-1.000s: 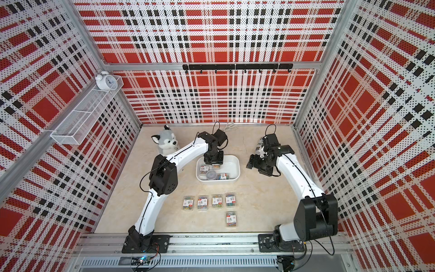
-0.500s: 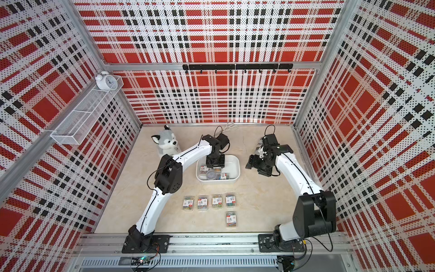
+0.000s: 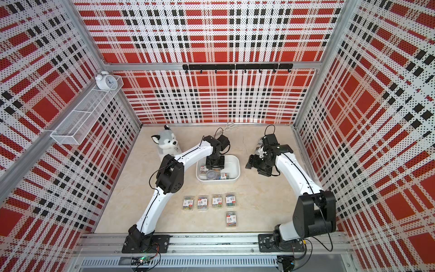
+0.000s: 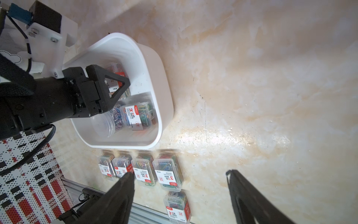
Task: Take the paper clips out of the storage box
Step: Pick up the boxed paper clips from the storage box.
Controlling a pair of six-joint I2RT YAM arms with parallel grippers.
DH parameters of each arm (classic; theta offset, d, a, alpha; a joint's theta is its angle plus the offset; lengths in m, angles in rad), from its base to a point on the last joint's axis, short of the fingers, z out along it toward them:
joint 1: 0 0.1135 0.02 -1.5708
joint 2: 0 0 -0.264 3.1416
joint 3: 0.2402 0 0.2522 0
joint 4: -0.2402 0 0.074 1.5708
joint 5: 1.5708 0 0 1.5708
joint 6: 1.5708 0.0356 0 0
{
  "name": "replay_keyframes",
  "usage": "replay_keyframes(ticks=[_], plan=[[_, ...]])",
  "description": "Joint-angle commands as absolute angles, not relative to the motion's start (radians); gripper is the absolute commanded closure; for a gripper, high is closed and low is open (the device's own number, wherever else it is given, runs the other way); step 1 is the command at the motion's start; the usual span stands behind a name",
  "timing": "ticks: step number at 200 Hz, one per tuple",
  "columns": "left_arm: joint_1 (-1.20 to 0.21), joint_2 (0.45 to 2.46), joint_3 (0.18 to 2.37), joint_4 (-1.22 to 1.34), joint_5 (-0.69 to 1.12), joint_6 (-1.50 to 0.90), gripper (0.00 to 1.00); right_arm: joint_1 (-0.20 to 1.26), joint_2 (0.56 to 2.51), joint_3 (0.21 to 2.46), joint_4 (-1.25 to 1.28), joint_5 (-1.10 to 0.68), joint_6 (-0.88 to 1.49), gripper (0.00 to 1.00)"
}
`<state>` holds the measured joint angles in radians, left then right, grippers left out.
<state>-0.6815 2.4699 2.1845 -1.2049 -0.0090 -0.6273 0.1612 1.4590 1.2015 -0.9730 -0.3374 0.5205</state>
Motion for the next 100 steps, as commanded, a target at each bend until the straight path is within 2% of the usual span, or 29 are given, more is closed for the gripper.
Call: replay_keyframes(ticks=[1,36,100], plan=[[-0.686,2.510,2.210,-1.219,-0.020,-0.629,0.47,0.153,1.462,1.224,-0.959,-0.345,0.522,0.19],[-0.686,2.477,2.246,-1.219,-0.037,-0.633,0.50,0.153,1.458,1.223,-0.959,-0.342,0.523,0.19],[-0.673,2.364,2.320,-1.227,-0.043,-0.666,0.51,0.153,1.468,1.223,-0.953,-0.341,0.523,0.19]])
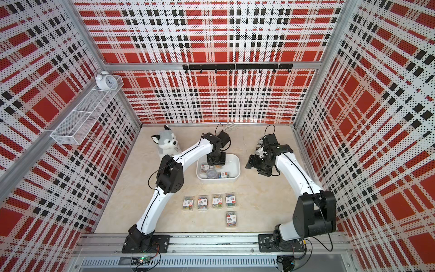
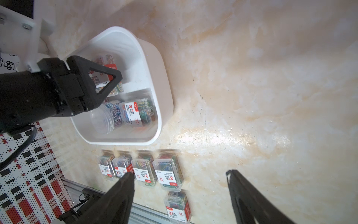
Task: Take the paper clips out of the storage box
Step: Pick up the boxed paper clips from the storage box, then place the boxed paper clips at the center of the board.
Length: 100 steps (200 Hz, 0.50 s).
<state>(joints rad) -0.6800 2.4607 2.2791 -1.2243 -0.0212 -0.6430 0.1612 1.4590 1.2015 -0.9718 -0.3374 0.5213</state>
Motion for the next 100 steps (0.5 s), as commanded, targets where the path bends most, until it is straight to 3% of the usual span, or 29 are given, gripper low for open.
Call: replay_keyframes(ticks=[1,100], plan=[[-0.672,2.362,2.320,-1.227,-0.042,-0.667,0.51,0.153,1.468,1.223,-0.953,-0.341,0.523,0.19],[-0.747,2.096,2.262,-1.335,-0.092,-0.812,0.51,0.153,1.509,1.276,-0.985,-0.323,0.488,0.19]])
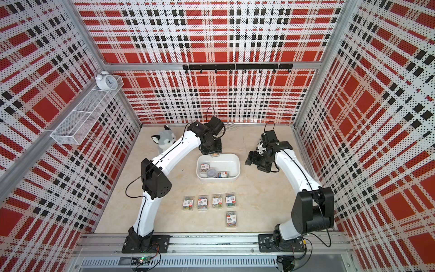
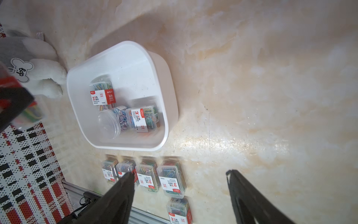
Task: Take the paper clips out of the storage box
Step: Place the boxed paper clips at the center of the board.
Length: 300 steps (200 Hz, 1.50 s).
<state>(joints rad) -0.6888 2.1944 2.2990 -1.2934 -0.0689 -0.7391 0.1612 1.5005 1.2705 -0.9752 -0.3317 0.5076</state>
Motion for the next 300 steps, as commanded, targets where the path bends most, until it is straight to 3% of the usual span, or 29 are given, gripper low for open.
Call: replay_keyframes(ticks=[1,58,153,213,300], plan=[[-0.749,2.094,2.258,-1.335,-0.092,-0.814,0.51,0.153,1.509,1.276,-0.985,-0.323,0.488,0.20],[-0.947,1.950,2.042,-1.331,-0.106,-0.980,0.51,0.153,1.475,1.246,-0.963,-0.351,0.508,0.20],[-1.262,1.615,1.288,-0.909,-0.051,-1.331,0.53,0.153,1.389,1.169,-0.964,-0.325,0.510,0.20],[-1.284,1.600,1.149,-0.803,-0.004,-1.319,0.52,0.153,1.397,1.194,-0.979,-0.327,0.511,0.20],[-1.291,1.621,1.111,-0.809,0.046,-1.294,0.52,0.153,1.371,1.153,-0.967,-0.321,0.517,0.19]])
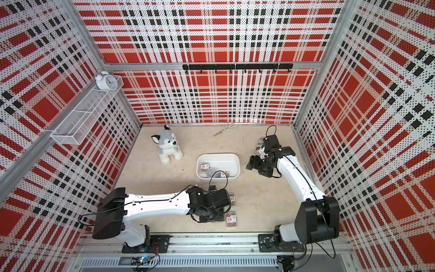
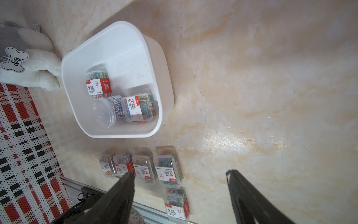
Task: Take the paper clips out of the storage box
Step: Place the boxed paper clips at the center of the board.
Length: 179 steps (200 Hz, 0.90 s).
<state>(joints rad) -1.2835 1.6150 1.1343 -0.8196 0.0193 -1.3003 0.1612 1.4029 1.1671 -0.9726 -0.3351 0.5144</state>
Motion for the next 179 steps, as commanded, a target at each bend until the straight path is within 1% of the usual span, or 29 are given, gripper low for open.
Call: replay_keyframes(ticks=[1,59,179], plan=[[-1.290,1.621,1.110,-0.810,0.047,-1.295,0.52,0.154,1.371,1.153,-0.966,-0.321,0.517,0.19],[-1.292,1.672,1.139,-0.833,0.060,-1.258,0.52,0.154,1.394,1.164,-0.962,-0.333,0.516,0.20],[-1.291,1.739,1.119,-0.800,0.091,-1.226,0.49,0.158,1.381,1.141,-0.968,-0.338,0.517,0.19]])
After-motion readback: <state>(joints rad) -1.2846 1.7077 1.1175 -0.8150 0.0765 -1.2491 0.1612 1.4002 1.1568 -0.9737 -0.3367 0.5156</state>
